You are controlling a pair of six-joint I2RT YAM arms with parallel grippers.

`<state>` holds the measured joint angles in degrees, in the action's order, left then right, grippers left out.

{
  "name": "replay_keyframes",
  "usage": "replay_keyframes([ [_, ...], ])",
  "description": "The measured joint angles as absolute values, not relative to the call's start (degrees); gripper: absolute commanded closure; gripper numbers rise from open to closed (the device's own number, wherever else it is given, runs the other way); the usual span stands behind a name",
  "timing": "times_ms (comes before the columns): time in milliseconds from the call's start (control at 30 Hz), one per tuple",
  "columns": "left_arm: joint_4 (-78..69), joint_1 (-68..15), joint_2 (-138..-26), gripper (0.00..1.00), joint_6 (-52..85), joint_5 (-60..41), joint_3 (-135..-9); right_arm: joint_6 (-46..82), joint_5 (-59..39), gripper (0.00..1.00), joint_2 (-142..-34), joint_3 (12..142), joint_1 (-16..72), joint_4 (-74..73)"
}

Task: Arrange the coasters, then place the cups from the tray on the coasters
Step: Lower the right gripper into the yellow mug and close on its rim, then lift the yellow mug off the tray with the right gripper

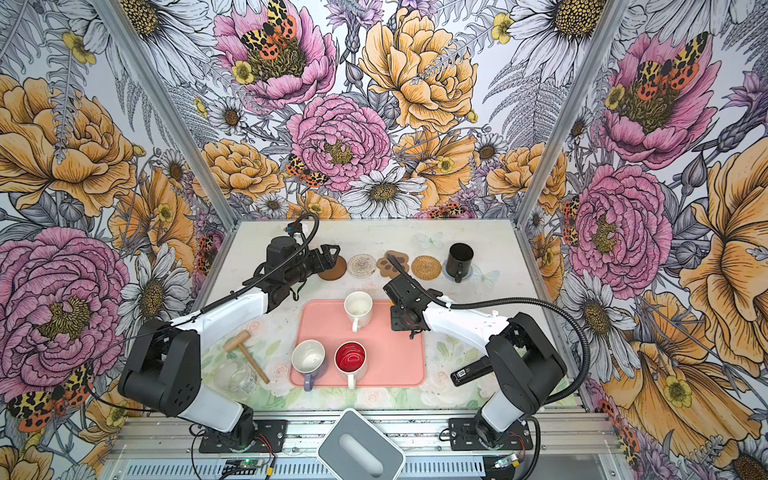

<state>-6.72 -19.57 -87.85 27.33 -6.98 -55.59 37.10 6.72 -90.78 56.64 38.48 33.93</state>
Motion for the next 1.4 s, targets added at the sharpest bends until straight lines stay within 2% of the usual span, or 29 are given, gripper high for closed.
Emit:
replay_keyframes([
  [233,-6.7,-19.4,-87.9,0.10,27.7,-7.0,-55.6,37.1,6.1,0.58,-90.8,56.7,38.1,33.8],
  [500,-6.7,-19.3,-87.9,0.10,27.8,-7.0,-55.6,37.0,5.3,0.67,-91.6,56.9,37.5,33.6],
  [767,-6.7,-19.3,-87.9,0.10,27.8,-7.1,-55.6,37.1,4.6,0.79,-91.7,56.9,37.4,33.9],
  [967,-6.7,-19.3,-87.9,0.10,27.8,-7.2,-55.6,37.1,4.8,1.00,-91.7,56.9,37.4,34.1],
  [1400,-6.7,-19.3,-87.9,0.10,28.2,-7.2,-55.6,37.0,6.8,1.00,-91.6,56.8,38.1,34.2],
])
